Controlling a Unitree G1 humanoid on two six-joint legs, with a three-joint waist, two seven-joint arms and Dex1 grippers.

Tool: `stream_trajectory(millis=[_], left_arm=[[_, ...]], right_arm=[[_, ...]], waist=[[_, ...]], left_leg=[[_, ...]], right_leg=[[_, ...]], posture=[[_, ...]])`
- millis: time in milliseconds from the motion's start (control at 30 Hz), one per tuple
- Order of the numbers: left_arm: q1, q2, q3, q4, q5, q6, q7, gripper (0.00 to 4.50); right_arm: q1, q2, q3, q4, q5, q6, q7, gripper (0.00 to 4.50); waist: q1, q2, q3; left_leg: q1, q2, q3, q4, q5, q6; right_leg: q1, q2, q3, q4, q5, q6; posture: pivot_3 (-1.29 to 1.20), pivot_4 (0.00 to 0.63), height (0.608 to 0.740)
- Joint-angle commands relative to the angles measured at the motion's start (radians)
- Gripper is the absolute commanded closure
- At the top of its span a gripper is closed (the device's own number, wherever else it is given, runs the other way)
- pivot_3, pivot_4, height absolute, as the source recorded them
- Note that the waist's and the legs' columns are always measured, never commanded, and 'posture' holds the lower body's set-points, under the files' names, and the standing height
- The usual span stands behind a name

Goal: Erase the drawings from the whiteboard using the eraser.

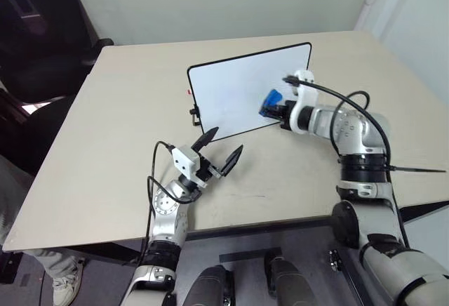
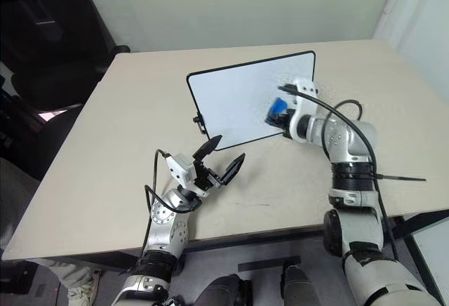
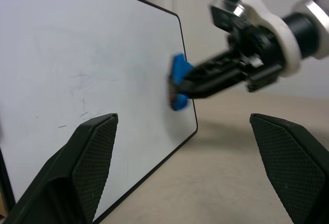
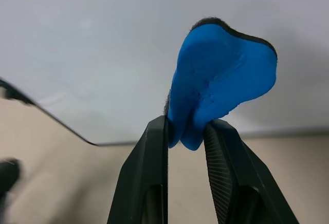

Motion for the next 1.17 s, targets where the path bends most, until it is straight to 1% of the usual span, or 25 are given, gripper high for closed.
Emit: stream_trajectory(millis=[33,133,233,300,333,400,467,533,567,633,700,767,800,833,867,933,1000,1100,1167], left_arm=[[0.020,-0.004,-0.004,-0.012,-0.009,-0.004,-0.002,0.00],[0.032,-0.008,-0.009,-0.019,-0.008,-0.002,0.000,0.00],[0.034,-0.010,-0.009,-0.017,-0.008,0.001,0.003,0.00],[0.035,-0.011,-0.009,-0.015,-0.008,0.002,0.002,0.00],[0.035,-0.012,-0.010,-0.014,-0.008,0.002,0.002,0.00],[0.036,-0.014,-0.010,-0.012,-0.009,0.003,0.001,0.00],[0.034,-0.014,-0.009,-0.008,-0.010,0.006,0.002,0.00],[0.029,-0.013,-0.006,-0.001,-0.012,0.007,-0.001,0.00],[0.027,-0.012,-0.006,0.002,-0.013,0.008,-0.002,0.00],[0.023,-0.012,-0.005,0.009,-0.014,0.009,-0.005,0.00],[0.020,-0.015,-0.007,0.013,-0.012,0.008,-0.004,0.00],[0.025,-0.019,-0.011,0.009,-0.009,0.005,-0.003,0.00],[0.028,-0.021,-0.013,0.005,-0.007,0.006,-0.002,0.00],[0.031,-0.022,-0.015,0.001,-0.007,0.007,-0.002,0.00],[0.033,-0.024,-0.017,-0.003,-0.006,0.009,-0.001,0.00],[0.035,-0.025,-0.018,-0.003,-0.007,0.012,-0.001,0.00],[0.038,-0.029,-0.021,0.005,-0.009,0.016,-0.008,0.00],[0.043,-0.031,-0.019,0.006,-0.001,0.011,-0.002,0.00],[0.045,-0.027,-0.017,0.001,-0.003,0.015,-0.004,0.00]], right_arm=[[0.037,-0.087,0.001,-0.147,0.018,0.083,0.008,3.50],[0.108,-0.222,0.060,-0.303,0.055,0.169,0.070,3.50],[0.218,-0.384,0.161,-0.405,0.051,0.194,0.116,3.50],[0.277,-0.441,0.179,-0.429,0.060,0.199,0.141,3.50],[0.303,-0.468,0.189,-0.437,0.056,0.188,0.151,3.50],[0.341,-0.499,0.191,-0.429,0.040,0.161,0.158,3.50],[0.369,-0.519,0.194,-0.427,0.034,0.135,0.171,3.08],[0.386,-0.522,0.179,-0.439,0.041,0.115,0.183,2.56],[0.398,-0.525,0.170,-0.456,0.050,0.095,0.196,2.17],[0.443,-0.538,0.147,-0.505,0.074,0.037,0.243,1.60],[0.516,-0.545,0.100,-0.542,0.084,-0.067,0.295,0.91],[0.577,-0.508,0.011,-0.544,0.059,-0.246,0.298,0.24],[0.610,-0.476,-0.039,-0.539,0.020,-0.395,0.278,0.24],[0.640,-0.453,-0.082,-0.539,0.014,-0.489,0.286,0.24],[0.669,-0.427,-0.123,-0.555,0.038,-0.543,0.310,0.24],[0.710,-0.395,-0.164,-0.594,0.100,-0.585,0.356,0.24],[0.726,-0.339,-0.186,-0.635,0.169,-0.609,0.355,0.24],[0.723,-0.289,-0.169,-0.668,0.210,-0.614,0.333,0.24],[0.722,-0.275,-0.141,-0.671,0.202,-0.623,0.324,0.24]], waist=[[-0.002,0.000,0.000],[-0.003,0.000,0.000],[-0.003,0.000,0.000],[-0.003,0.000,0.000],[-0.004,0.000,0.000],[-0.004,0.000,0.000],[-0.005,0.000,0.000],[-0.005,0.000,0.000],[-0.004,0.000,0.000],[-0.004,0.000,0.000],[0.000,0.000,0.000],[0.002,0.000,0.000],[0.002,0.000,0.000],[0.002,0.000,0.000],[0.002,0.001,0.000],[0.001,0.001,0.000],[-0.001,0.001,0.000],[-0.007,0.001,-0.001],[-0.008,0.001,-0.001]], left_leg=[[0.000,0.000,0.000,0.000,0.000,0.000],[0.001,-0.001,0.000,0.000,-0.001,0.002],[0.001,0.000,0.001,0.000,-0.001,0.001],[0.004,0.000,0.001,0.000,-0.001,0.000],[0.006,0.000,0.001,0.000,-0.002,0.001],[0.007,-0.001,0.001,0.000,-0.006,0.007],[0.007,-0.001,0.001,0.000,-0.006,0.007],[0.007,-0.001,0.001,0.000,-0.006,0.008],[0.008,-0.001,0.001,0.000,-0.006,0.008],[0.008,-0.001,0.001,0.000,-0.006,0.008],[0.008,-0.001,0.001,0.000,-0.006,0.008],[0.009,-0.001,0.001,0.000,-0.006,0.008],[0.009,-0.001,0.001,0.000,-0.006,0.008],[0.010,-0.001,0.000,0.000,-0.007,0.009],[0.011,-0.002,0.000,0.000,-0.008,0.010],[0.012,-0.002,0.000,0.001,-0.008,0.011],[0.014,-0.002,0.000,0.000,-0.009,0.010],[0.016,-0.002,0.001,0.000,-0.010,0.010],[0.016,-0.002,0.001,0.001,-0.009,0.011]], right_leg=[[0.000,0.000,0.001,0.000,0.000,0.000],[0.001,0.000,0.001,-0.001,0.000,0.001],[0.002,0.000,0.001,-0.001,-0.001,0.002],[0.006,0.000,0.001,-0.001,-0.004,0.006],[0.007,0.000,0.001,-0.001,-0.008,0.012],[0.008,0.000,0.003,-0.001,-0.009,0.014],[0.008,0.000,0.004,-0.001,-0.009,0.015],[0.008,0.000,0.004,-0.002,-0.009,0.015],[0.009,0.000,0.004,-0.002,-0.009,0.015],[0.009,0.000,0.003,-0.002,-0.009,0.016],[0.009,0.000,0.003,-0.001,-0.010,0.016],[0.011,0.000,0.003,-0.001,-0.012,0.018],[0.011,0.000,0.003,-0.002,-0.012,0.018],[0.013,0.000,0.004,-0.002,-0.012,0.018],[0.013,-0.001,0.004,-0.002,-0.012,0.018],[0.015,-0.001,0.004,-0.003,-0.012,0.018],[0.016,-0.001,0.004,-0.003,-0.013,0.018],[0.017,0.000,0.005,-0.002,-0.013,0.018],[0.019,0.000,0.005,-0.003,-0.013,0.018]], posture=[[0.00,0.150,0.726],[0.00,0.150,0.726],[0.00,0.150,0.726],[0.00,0.150,0.726],[0.00,0.150,0.726],[0.00,0.150,0.726],[0.00,0.150,0.726],[0.00,0.150,0.726],[0.00,0.150,0.726],[0.00,0.150,0.726],[0.00,0.150,0.726],[0.00,0.150,0.726],[0.00,0.150,0.726],[0.00,0.150,0.726],[0.00,0.150,0.726],[0.00,0.150,0.726],[0.00,0.150,0.726],[0.00,0.150,0.726],[0.00,0.150,0.726]])
